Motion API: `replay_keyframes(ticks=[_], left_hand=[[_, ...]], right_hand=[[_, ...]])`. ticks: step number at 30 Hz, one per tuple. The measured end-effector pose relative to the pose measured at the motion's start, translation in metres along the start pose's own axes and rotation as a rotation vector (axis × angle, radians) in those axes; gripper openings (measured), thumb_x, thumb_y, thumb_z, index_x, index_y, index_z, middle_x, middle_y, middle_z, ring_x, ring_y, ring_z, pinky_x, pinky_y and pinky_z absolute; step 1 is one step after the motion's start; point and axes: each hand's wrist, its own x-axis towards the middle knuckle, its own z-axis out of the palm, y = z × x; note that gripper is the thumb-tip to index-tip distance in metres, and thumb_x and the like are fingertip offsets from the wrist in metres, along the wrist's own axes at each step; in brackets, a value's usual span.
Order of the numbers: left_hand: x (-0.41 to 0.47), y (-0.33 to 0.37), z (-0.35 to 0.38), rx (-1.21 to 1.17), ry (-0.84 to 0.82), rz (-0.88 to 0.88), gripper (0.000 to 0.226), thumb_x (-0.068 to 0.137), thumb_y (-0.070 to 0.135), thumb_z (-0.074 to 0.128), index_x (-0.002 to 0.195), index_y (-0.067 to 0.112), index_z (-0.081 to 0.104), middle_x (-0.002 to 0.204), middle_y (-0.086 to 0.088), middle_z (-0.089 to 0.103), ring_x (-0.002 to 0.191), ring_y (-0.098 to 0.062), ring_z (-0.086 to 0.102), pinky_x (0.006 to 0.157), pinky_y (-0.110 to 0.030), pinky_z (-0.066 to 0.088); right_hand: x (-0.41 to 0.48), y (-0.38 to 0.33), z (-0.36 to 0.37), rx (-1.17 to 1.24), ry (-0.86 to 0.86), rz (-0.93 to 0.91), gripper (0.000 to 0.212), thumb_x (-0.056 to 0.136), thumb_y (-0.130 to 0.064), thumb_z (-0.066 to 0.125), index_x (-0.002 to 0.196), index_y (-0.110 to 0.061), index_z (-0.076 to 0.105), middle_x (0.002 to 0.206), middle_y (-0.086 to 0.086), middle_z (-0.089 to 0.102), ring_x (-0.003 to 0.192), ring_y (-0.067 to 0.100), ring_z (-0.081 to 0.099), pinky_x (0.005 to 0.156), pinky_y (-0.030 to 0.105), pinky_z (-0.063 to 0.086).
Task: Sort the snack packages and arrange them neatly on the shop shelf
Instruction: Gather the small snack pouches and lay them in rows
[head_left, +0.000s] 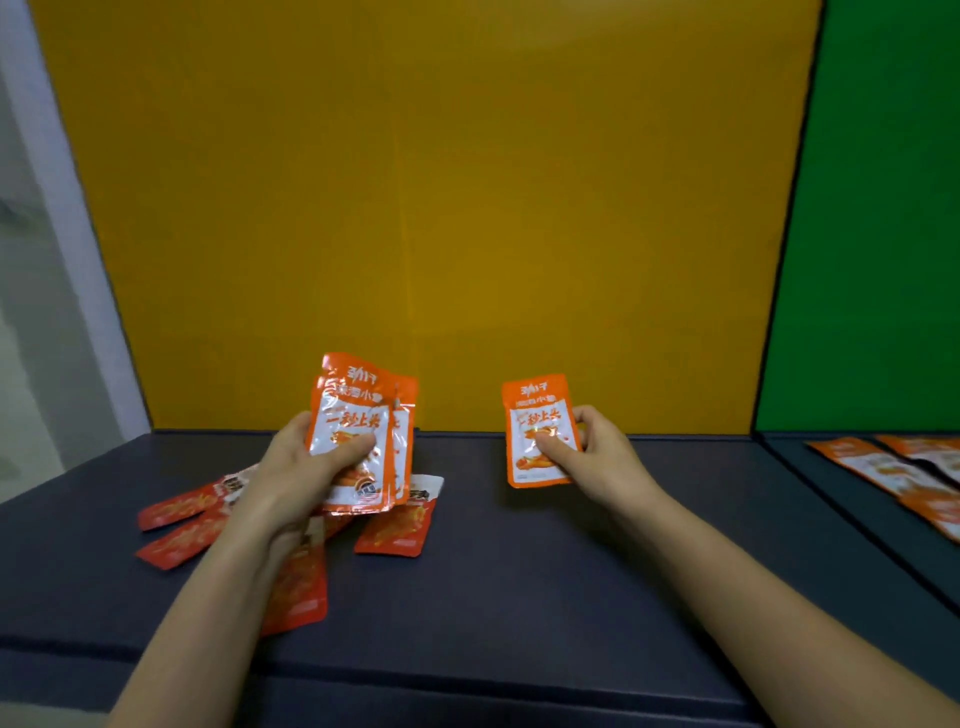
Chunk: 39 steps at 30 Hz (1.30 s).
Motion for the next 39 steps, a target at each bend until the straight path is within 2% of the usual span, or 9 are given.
replay_keyframes(ticks=[5,7,14,20,23,27,31,35,39], left_hand=[[-0.015,0.017,0.075,-0.126,-0.111,-0.032,0.028,0.082,0.009,0.066,0.109,0.012,0.058,0.092,-0.007,0.069,0.058,-0.011,0.069,0.051,-0.023,0.056],[-0.024,0.022,0.107,-0.147,-0.164,-0.036,0.032,0.083,0.011,0.065,0.114,0.011,0.056,0.093,-0.007,0.069,0.067,-0.016,0.069,0.056,-0.028,0.055],[-0.071,0.035,0.230,-0.165,-0.298,-0.057,0.032,0.083,0.015,0.065,0.114,0.014,0.056,0.093,-0.003,0.069,0.078,-0.017,0.066,0.062,-0.029,0.050],[-0.119,0.028,0.331,-0.243,-0.383,-0.132,0.010,0.085,0.009,0.064,0.091,0.016,0.062,0.069,0.003,0.073,0.053,-0.008,0.069,0.046,-0.019,0.055],[-0.143,0.021,0.374,-0.274,-0.401,-0.198,0.008,0.085,0.007,0.063,0.091,0.013,0.062,0.064,0.002,0.073,0.052,-0.009,0.069,0.046,-0.020,0.055],[-0.166,0.011,0.410,-0.258,-0.387,-0.263,0.011,0.084,0.012,0.066,0.094,0.013,0.062,0.081,-0.005,0.073,0.061,-0.014,0.070,0.052,-0.025,0.058],[-0.178,0.003,0.419,-0.288,-0.348,-0.297,0.013,0.084,0.011,0.065,0.097,0.011,0.062,0.083,-0.009,0.074,0.063,-0.018,0.071,0.054,-0.028,0.059],[-0.184,0.000,0.417,-0.302,-0.311,-0.301,0.010,0.085,0.010,0.064,0.095,0.010,0.062,0.069,-0.004,0.075,0.056,-0.016,0.071,0.046,-0.025,0.056],[-0.188,0.002,0.416,-0.313,-0.301,-0.285,0.010,0.085,0.011,0.063,0.095,0.011,0.062,0.069,-0.003,0.075,0.056,-0.015,0.071,0.047,-0.025,0.057]], right_hand=[[-0.031,-0.004,-0.060,0.029,0.018,0.022,0.016,0.091,-0.023,0.059,0.103,-0.018,0.049,0.115,0.008,0.066,0.097,0.021,0.068,0.086,0.033,0.054],[-0.042,-0.005,-0.095,0.079,0.053,0.006,0.006,0.093,-0.021,0.056,0.091,-0.022,0.050,0.109,0.008,0.067,0.086,0.017,0.067,0.082,0.031,0.054],[-0.097,0.018,-0.251,0.091,0.186,0.013,0.017,0.094,-0.011,0.051,0.079,-0.018,0.052,0.071,0.000,0.064,0.048,-0.002,0.060,0.052,0.013,0.047],[-0.124,0.074,-0.389,-0.038,0.359,0.113,0.021,0.092,-0.005,0.051,0.073,-0.014,0.054,0.069,0.002,0.061,0.042,-0.006,0.057,0.045,0.006,0.043],[-0.132,0.114,-0.433,-0.132,0.328,0.236,0.021,0.092,-0.006,0.053,0.073,-0.013,0.054,0.075,0.010,0.064,0.058,0.010,0.062,0.054,0.011,0.046],[-0.129,0.155,-0.457,-0.313,0.283,0.356,0.018,0.088,-0.017,0.060,0.070,-0.016,0.058,0.089,0.014,0.072,0.081,0.025,0.063,0.081,0.036,0.048],[-0.121,0.165,-0.454,-0.595,0.289,0.329,0.022,0.086,-0.034,0.057,0.069,-0.021,0.054,0.085,0.003,0.067,0.087,0.024,0.060,0.074,0.032,0.042],[-0.120,0.172,-0.454,-0.672,0.320,0.300,0.025,0.086,-0.038,0.055,0.075,-0.016,0.052,0.085,0.003,0.063,0.082,0.022,0.056,0.066,0.029,0.036],[-0.122,0.173,-0.456,-0.690,0.364,0.189,0.023,0.087,-0.035,0.058,0.091,-0.014,0.050,0.097,0.002,0.052,0.084,0.017,0.048,0.071,0.028,0.032]])
